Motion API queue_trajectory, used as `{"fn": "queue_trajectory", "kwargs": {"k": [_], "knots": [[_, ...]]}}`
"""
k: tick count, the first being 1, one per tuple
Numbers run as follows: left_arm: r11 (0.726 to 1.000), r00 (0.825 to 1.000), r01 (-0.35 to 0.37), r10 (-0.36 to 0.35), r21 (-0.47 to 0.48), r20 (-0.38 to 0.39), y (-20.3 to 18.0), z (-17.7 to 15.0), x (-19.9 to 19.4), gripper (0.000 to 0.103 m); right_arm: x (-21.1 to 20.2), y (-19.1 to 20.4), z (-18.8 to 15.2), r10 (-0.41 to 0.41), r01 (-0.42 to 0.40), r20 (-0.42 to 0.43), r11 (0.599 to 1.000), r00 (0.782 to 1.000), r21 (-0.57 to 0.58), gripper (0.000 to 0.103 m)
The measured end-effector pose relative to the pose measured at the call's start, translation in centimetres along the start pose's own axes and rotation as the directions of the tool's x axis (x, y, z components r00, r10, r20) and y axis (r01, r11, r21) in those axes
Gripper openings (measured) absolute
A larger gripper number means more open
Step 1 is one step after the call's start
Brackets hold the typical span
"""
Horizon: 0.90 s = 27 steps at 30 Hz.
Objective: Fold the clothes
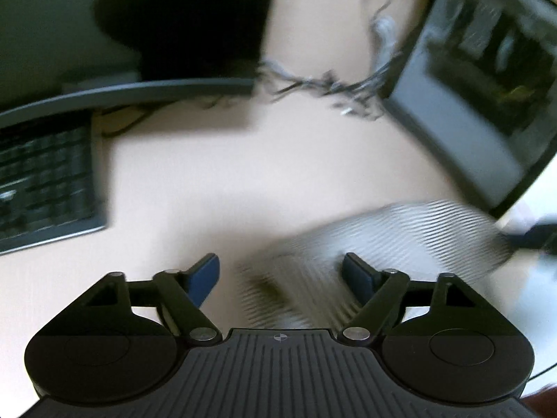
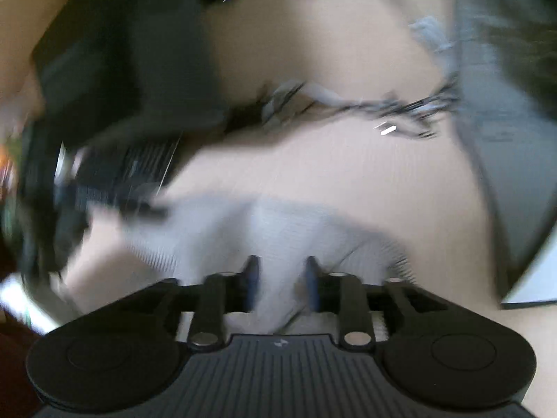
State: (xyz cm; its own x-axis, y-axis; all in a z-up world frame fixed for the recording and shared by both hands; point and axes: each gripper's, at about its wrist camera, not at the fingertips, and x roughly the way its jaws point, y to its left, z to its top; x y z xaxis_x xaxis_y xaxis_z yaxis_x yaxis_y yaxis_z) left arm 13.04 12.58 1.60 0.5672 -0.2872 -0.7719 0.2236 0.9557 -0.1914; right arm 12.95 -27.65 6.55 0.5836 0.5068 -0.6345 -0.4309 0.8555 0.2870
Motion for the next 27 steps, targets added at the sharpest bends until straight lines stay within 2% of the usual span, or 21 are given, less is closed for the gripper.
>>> {"fn": "queue_trajectory", "kwargs": {"k": [2,4,5,7,9,10,13,15,17,18,19,21,24,27], "knots": [[0.999,1.0,-0.015,0.015,-0.037,-0.014,1.1,-0.4,-0.2,0.09,-0.5,-2.4,0.9,-0.034,0.03,0.037,0.994,0.999,0.107,0.047],[0.994,0.999,0.031,-0.033,-0.104,-0.014,1.8,-0.2,-0.7,0.089,0.0,-4.2,0.8,-0.043,0.035,0.034,0.978,0.998,0.206,0.05],[0.987,0.996,0.08,-0.084,-0.141,-0.024,1.9,-0.1,-0.5,0.09,0.4,-4.7,0.6,-0.032,0.025,0.027,0.97,0.999,0.244,0.051],[0.96,0.98,0.181,-0.194,-0.215,-0.041,1.9,0.0,0.0,0.095,2.0,-4.9,-0.3,0.008,-0.002,-0.02,0.956,1.0,0.293,0.055],[0.917,0.952,0.276,-0.302,-0.29,-0.049,1.9,0.1,0.4,0.095,4.2,-4.5,-1.3,0.024,0.004,-0.089,0.954,0.996,0.301,0.055],[0.91,0.947,0.279,-0.314,-0.306,-0.07,1.8,0.0,1.0,0.095,5.2,-4.3,-1.8,0.029,0.009,-0.122,0.953,0.992,0.302,0.055],[0.912,0.941,0.253,-0.31,-0.323,-0.139,1.2,-0.5,2.9,0.095,7.4,-4.0,-2.8,0.064,-0.003,-0.183,0.949,0.981,0.316,0.054],[0.91,0.936,0.248,-0.313,-0.332,-0.159,1.0,-0.9,3.9,0.092,8.0,-3.7,-2.8,0.067,-0.011,-0.19,0.959,0.979,0.284,0.047],[0.913,0.941,0.251,-0.308,-0.323,-0.14,0.7,-0.8,4.3,0.081,8.6,-3.4,-2.7,0.071,-0.019,-0.197,0.967,0.978,0.253,0.042],[0.909,0.94,0.259,-0.315,-0.327,-0.129,0.6,-0.5,4.6,0.07,8.9,-3.2,-2.7,0.072,-0.023,-0.201,0.971,0.977,0.237,0.041],[0.904,0.939,0.269,-0.323,-0.333,-0.119,0.5,-0.2,5.0,0.065,9.4,-3.3,-2.4,0.078,-0.029,-0.202,0.972,0.976,0.234,0.04],[0.906,0.944,0.268,-0.315,-0.327,-0.098,0.6,0.6,5.7,0.064,10.5,-3.5,-1.5,0.088,-0.041,-0.201,0.972,0.976,0.231,0.04],[0.922,0.961,0.235,-0.268,-0.309,-0.068,0.4,2.1,7.0,0.06,12.7,-4.1,0.3,0.077,-0.038,-0.185,0.978,0.98,0.206,0.039],[0.922,0.97,0.215,-0.239,-0.322,-0.036,0.9,3.9,8.3,0.059,14.8,-5.2,2.1,0.074,-0.041,-0.157,0.978,0.985,0.205,0.039]]}}
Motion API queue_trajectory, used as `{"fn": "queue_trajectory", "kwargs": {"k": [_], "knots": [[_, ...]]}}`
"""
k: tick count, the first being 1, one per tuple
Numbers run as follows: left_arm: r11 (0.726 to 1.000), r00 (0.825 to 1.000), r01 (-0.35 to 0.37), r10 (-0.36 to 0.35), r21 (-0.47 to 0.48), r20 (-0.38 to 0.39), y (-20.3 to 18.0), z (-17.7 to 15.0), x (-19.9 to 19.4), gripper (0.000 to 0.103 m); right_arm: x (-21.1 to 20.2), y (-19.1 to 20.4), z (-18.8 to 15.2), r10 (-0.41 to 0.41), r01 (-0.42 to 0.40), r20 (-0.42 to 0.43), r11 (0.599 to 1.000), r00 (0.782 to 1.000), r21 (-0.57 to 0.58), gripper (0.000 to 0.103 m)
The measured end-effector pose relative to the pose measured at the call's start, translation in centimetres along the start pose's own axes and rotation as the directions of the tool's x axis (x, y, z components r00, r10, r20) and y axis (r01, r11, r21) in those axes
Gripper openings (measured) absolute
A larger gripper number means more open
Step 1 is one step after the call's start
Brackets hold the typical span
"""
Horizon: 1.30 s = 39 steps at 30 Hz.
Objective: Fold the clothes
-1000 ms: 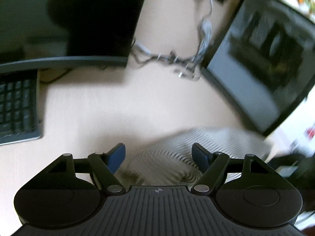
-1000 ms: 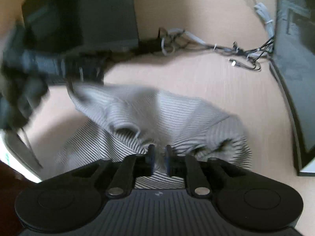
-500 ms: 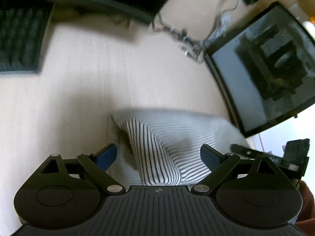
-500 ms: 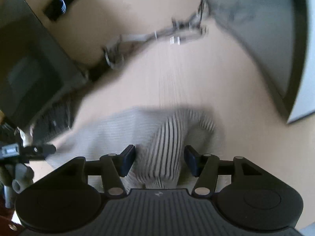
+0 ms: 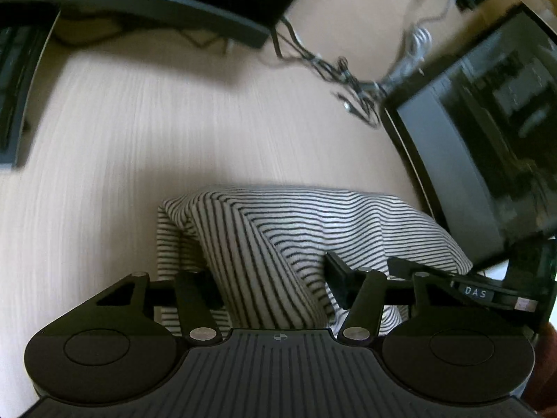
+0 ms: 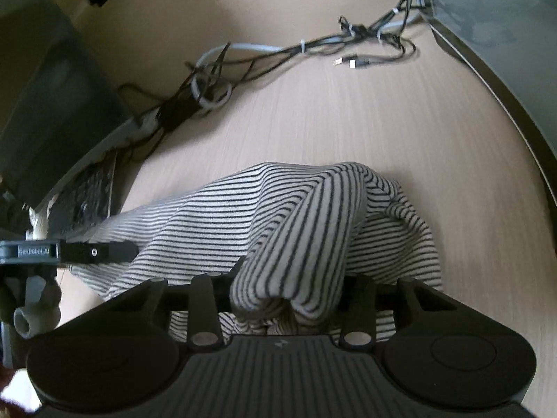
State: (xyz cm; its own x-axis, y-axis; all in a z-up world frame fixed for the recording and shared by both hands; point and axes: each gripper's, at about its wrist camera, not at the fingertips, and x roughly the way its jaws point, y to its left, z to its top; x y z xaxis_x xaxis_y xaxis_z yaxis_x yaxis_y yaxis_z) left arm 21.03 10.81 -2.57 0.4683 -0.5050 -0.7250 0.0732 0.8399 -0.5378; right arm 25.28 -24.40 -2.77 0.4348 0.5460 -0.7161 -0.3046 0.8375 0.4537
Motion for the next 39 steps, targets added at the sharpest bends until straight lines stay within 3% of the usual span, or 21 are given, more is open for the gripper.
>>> {"fn": "queue_trajectory", "kwargs": {"k": [7,13,18,21,24,26,27,28,31,35,39], "knots": [[1.0,0.997,-0.025,0.025,-0.004,0.072,-0.1,3.9,1.8,0.056,2.6,-0.8,4.3,-0.017,0.016,0.061,1.0,0.998,0.003,0.039],[0.998,0.998,-0.047,0.045,0.032,0.053,0.4,3.0,2.1,0.058,2.4,-2.2,4.4,-0.001,0.0,0.048,1.0,0.999,0.014,0.045],[1.0,0.998,-0.004,0.005,-0.014,0.062,1.4,2.4,0.7,0.059,0.2,-2.2,4.2,-0.003,0.001,0.073,1.0,0.997,0.031,0.051],[0.999,0.998,0.02,-0.018,-0.043,0.066,1.3,2.6,0.8,0.07,0.3,-2.0,4.6,0.024,-0.028,0.073,0.998,0.997,0.055,0.056],[0.998,0.999,0.0,0.002,-0.061,0.034,0.8,2.5,1.9,0.071,1.7,-1.7,4.6,0.009,-0.012,0.049,0.998,0.999,0.057,0.054],[0.998,1.0,-0.016,0.017,-0.064,0.021,0.5,2.2,2.4,0.069,2.4,-1.5,4.4,-0.006,0.004,0.044,0.999,0.999,0.046,0.045],[0.998,0.999,-0.021,0.023,-0.061,0.023,0.3,2.1,2.4,0.063,2.4,-1.1,4.4,-0.015,0.014,0.045,1.0,0.999,0.023,0.037],[0.998,0.999,-0.025,0.027,-0.058,0.031,0.2,2.0,2.1,0.049,2.1,-0.6,4.4,-0.024,0.024,0.053,1.0,0.998,0.001,0.033],[0.999,0.997,-0.021,0.024,-0.043,0.073,-0.2,1.8,0.2,0.034,0.1,1.1,4.5,-0.017,0.022,0.093,0.998,0.996,-0.053,0.029],[1.0,0.992,0.02,-0.02,-0.004,0.123,-1.2,0.8,-3.6,0.033,-3.2,2.4,4.0,0.033,-0.021,0.144,0.996,0.989,-0.086,0.028],[0.998,0.991,0.036,-0.043,0.057,0.13,-2.4,-1.4,-6.2,0.033,-5.8,2.6,1.9,0.073,-0.062,0.139,0.995,0.988,-0.083,0.029]]}}
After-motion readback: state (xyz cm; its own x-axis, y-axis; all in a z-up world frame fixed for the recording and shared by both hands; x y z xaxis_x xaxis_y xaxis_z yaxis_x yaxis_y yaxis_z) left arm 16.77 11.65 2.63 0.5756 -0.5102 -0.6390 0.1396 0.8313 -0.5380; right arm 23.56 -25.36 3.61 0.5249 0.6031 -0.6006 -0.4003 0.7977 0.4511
